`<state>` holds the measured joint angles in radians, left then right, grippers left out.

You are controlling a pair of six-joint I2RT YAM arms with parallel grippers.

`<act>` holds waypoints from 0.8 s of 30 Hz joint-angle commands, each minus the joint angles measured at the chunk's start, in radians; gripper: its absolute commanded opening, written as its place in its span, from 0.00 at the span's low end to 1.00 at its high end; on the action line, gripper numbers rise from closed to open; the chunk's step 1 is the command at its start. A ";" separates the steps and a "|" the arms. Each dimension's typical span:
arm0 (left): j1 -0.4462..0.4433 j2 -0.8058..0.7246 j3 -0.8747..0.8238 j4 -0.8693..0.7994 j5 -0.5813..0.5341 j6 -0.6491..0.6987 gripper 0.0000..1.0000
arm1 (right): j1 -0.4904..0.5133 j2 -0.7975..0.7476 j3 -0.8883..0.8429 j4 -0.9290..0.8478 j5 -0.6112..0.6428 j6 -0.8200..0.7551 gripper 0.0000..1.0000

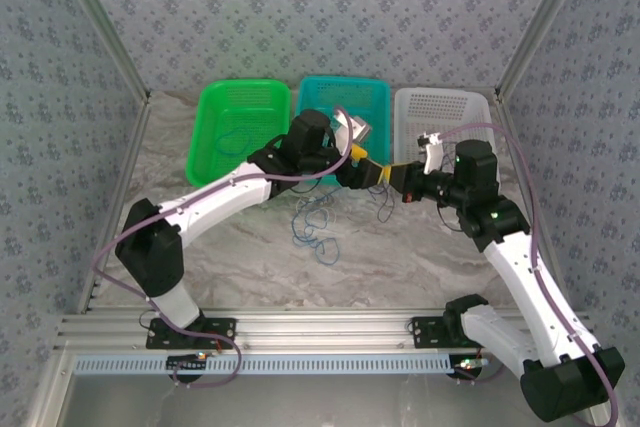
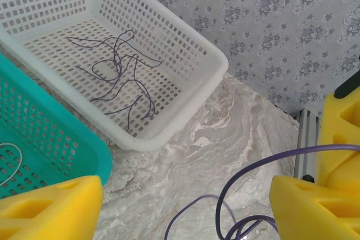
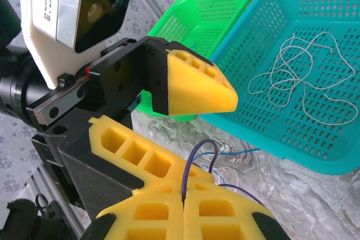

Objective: Untangle the cables

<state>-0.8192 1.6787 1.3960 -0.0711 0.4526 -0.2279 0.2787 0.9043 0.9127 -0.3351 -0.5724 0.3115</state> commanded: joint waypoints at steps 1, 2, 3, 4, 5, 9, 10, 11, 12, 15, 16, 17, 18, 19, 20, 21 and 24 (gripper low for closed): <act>-0.017 0.032 0.029 -0.003 -0.010 -0.003 0.78 | 0.006 -0.004 0.018 0.082 -0.063 0.052 0.00; -0.017 0.039 0.032 0.000 -0.029 -0.017 0.78 | 0.006 -0.005 0.017 0.085 -0.064 0.056 0.00; -0.018 0.045 0.036 -0.002 -0.055 -0.032 0.77 | 0.006 -0.007 0.016 0.085 -0.064 0.058 0.00; -0.017 0.055 0.041 -0.006 -0.068 -0.047 0.76 | 0.006 -0.008 0.013 0.087 -0.060 0.059 0.00; -0.019 0.066 0.047 -0.012 -0.065 -0.050 0.75 | 0.006 -0.012 0.012 0.081 -0.052 0.059 0.00; -0.033 0.103 0.087 -0.099 -0.095 -0.048 0.72 | 0.003 -0.037 0.012 0.071 0.025 0.057 0.00; -0.037 0.109 0.093 -0.117 -0.100 -0.047 0.71 | 0.001 -0.043 0.012 0.072 0.040 0.056 0.00; -0.038 0.114 0.095 -0.129 -0.100 -0.045 0.71 | -0.002 -0.050 0.012 0.076 0.046 0.058 0.00; -0.040 0.116 0.093 -0.133 -0.098 -0.045 0.70 | -0.005 -0.053 0.013 0.081 0.046 0.061 0.00; -0.042 0.116 0.082 -0.124 -0.100 -0.055 0.67 | -0.007 -0.052 0.012 0.099 0.042 0.076 0.00; -0.041 0.116 0.079 -0.120 -0.103 -0.061 0.65 | -0.007 -0.054 0.011 0.103 0.044 0.080 0.00; -0.041 0.117 0.077 -0.116 -0.111 -0.067 0.63 | -0.009 -0.056 0.007 0.111 0.047 0.085 0.00; -0.041 0.118 0.075 -0.117 -0.126 -0.075 0.61 | -0.009 -0.060 0.004 0.117 0.053 0.089 0.00; -0.042 0.119 0.074 -0.121 -0.145 -0.084 0.58 | -0.009 -0.061 0.002 0.121 0.055 0.090 0.00; -0.042 0.119 0.074 -0.127 -0.164 -0.091 0.55 | -0.011 -0.066 0.002 0.120 0.058 0.090 0.00; -0.041 0.122 0.072 -0.136 -0.177 -0.094 0.53 | -0.013 -0.070 0.002 0.116 0.063 0.089 0.00; -0.041 0.128 0.072 -0.168 -0.193 -0.105 0.50 | -0.021 -0.084 0.003 0.104 0.078 0.082 0.00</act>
<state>-0.8593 1.8011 1.4635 -0.1963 0.2977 -0.3161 0.2695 0.8474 0.9115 -0.2523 -0.5198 0.3820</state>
